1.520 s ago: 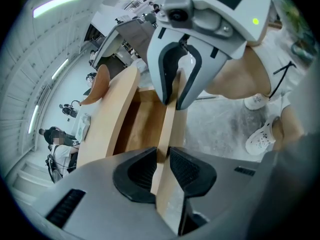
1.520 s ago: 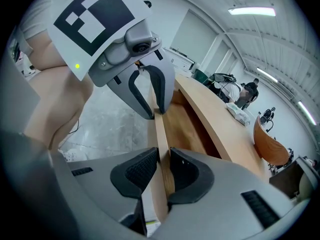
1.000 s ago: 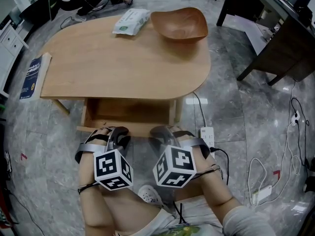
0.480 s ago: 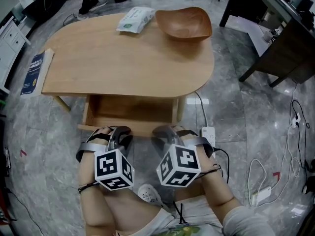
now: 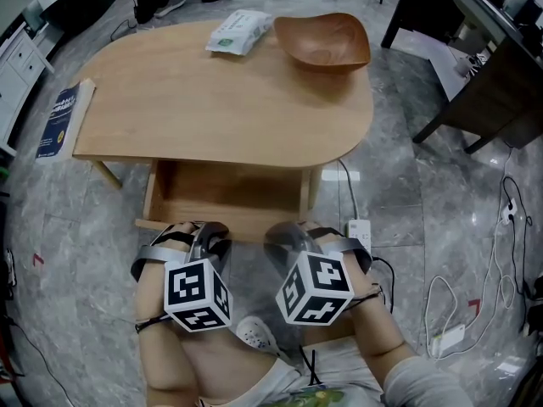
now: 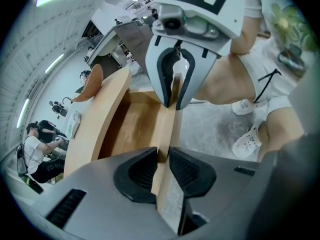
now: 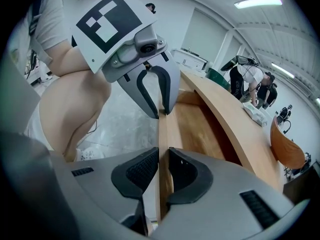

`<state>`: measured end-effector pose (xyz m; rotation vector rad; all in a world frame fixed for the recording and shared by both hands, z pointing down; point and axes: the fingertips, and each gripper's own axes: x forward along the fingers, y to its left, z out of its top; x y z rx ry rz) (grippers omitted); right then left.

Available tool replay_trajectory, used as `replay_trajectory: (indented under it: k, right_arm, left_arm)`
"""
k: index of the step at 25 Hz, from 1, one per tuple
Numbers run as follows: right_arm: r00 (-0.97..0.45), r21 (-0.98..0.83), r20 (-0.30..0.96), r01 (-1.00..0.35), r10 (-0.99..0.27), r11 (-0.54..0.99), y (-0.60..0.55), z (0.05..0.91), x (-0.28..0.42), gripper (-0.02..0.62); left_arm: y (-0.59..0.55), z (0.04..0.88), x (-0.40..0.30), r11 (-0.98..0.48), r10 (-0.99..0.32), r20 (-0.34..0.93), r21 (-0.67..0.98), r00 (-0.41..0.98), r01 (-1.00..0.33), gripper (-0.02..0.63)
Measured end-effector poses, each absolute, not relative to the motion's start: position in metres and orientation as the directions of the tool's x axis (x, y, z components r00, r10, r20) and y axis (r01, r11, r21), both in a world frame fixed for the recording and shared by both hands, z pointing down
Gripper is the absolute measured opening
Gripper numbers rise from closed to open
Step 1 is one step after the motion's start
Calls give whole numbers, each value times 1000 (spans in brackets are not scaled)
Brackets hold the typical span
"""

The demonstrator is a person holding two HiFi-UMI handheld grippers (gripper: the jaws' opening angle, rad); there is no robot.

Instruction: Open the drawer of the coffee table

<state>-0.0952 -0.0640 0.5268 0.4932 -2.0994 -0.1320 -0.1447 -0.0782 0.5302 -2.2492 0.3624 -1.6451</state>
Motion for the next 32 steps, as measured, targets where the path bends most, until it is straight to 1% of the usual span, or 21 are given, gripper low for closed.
replay_trajectory:
  k: [4, 16, 26, 32]
  right_arm:
    - [-475, 285, 786, -289, -396, 914, -64, 527, -97, 75]
    - [-486, 251, 808, -229, -334, 940, -47, 531, -98, 74]
    - [-467, 242, 828, -201, -309, 949, -39, 533, -99, 73]
    - [-469, 219, 835, -196, -288, 956, -33, 535, -100, 72]
  left_arm:
    - [-78, 530, -146, -912, -396, 866, -410, 304, -18, 78]
    - [-61, 533, -148, -944, -318, 895, -329, 314, -18, 78]
    - [-53, 534, -149, -952, -293, 905, -305, 309, -11, 77]
    - [-48, 536, -151, -964, -255, 916, -267, 311, -4, 75]
